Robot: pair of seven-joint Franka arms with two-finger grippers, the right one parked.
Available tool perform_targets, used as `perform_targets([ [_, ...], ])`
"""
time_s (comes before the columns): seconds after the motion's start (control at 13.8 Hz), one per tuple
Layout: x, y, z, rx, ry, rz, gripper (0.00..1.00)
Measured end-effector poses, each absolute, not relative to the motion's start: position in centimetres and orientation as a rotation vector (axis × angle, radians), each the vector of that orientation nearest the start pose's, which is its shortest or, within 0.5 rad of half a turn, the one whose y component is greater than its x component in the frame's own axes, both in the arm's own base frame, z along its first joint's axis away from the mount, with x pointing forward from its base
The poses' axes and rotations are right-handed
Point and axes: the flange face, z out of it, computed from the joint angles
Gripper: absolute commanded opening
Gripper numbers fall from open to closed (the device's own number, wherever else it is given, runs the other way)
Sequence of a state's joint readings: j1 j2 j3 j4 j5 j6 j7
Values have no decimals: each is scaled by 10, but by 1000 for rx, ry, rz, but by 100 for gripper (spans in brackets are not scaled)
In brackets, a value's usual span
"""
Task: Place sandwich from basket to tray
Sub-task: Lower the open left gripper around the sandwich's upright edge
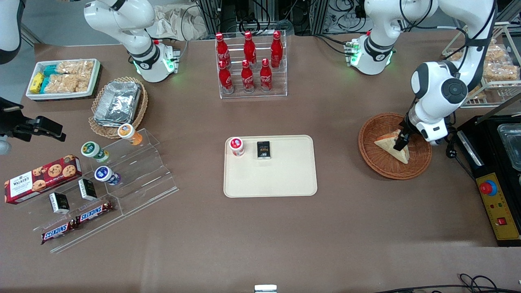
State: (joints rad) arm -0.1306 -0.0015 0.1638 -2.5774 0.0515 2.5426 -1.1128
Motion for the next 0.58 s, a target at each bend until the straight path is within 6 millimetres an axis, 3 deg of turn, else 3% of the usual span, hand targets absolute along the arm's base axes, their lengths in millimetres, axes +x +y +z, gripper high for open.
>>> perform_targets([
  [0.29,454,12,293,-2604,-1658,49,100],
  [0.58,463,6,344,-2594,-1628,102,100],
])
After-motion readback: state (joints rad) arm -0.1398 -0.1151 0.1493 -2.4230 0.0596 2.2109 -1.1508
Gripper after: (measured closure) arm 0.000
